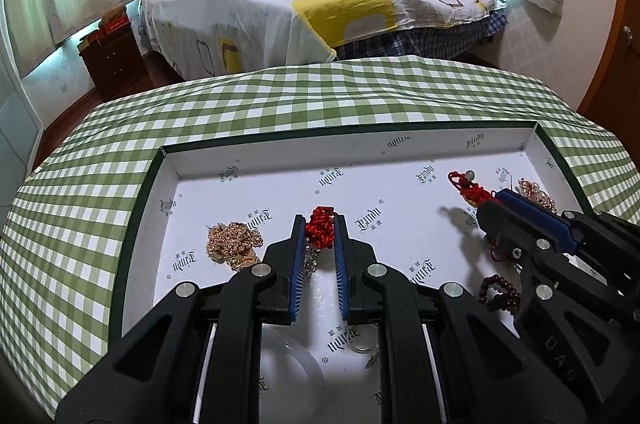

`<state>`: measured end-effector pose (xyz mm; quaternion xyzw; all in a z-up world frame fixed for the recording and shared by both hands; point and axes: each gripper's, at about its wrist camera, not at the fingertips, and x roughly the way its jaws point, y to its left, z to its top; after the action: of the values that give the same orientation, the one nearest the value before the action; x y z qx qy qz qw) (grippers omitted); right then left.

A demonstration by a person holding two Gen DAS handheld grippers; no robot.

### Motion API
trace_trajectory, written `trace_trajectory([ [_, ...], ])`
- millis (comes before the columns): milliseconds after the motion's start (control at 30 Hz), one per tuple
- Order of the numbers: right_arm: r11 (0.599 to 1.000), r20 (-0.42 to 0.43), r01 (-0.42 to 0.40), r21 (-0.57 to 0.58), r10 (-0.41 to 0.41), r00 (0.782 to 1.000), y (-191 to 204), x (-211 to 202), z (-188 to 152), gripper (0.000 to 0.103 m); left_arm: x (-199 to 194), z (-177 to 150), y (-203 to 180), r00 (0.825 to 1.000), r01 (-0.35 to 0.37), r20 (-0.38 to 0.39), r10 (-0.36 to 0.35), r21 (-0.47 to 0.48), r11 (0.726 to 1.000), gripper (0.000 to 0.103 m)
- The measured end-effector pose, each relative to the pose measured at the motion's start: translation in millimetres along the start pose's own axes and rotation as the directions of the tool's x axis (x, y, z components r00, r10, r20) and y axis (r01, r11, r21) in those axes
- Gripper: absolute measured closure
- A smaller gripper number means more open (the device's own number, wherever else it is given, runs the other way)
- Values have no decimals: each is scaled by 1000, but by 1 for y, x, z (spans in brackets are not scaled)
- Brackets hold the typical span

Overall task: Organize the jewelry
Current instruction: 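Carry both red tassels into the box and open both tools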

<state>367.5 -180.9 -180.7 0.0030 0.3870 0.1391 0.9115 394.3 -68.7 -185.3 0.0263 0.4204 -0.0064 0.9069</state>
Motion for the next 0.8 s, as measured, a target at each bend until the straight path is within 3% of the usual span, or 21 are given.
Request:
trace_trajectory([
  [200,1000,-10,6,0,-6,1000,0,4,2,92,1,1,0,1000,-4,-4,4,0,1000,88],
  [267,1000,-11,10,2,-10,1000,0,5,2,87,0,1,0,1000,-5,1,5,-2,1000,85],
  [333,1000,-7,14,3,-14,1000,-1,4,2,74,-1,1,-1,1000,-7,3,7,3,1000,76],
  [467,1000,0,29,8,-29,1000,-4,2,1,68,-5,0,2,1000,-25,18,25,-7,1000,57],
  [533,999,5,41,20,-41,999,-7,0,0,57,-6,1,6,1000,-21,21,21,-20,1000,54],
  [600,998,14,54,23,-54,998,-9,-3,0,53,-8,0,7,999,-24,25,24,-20,1000,48],
  [800,997,27,70,21,-70,997,-11,-9,-1,47,-13,-3,9,999,-21,28,22,-16,1000,45],
])
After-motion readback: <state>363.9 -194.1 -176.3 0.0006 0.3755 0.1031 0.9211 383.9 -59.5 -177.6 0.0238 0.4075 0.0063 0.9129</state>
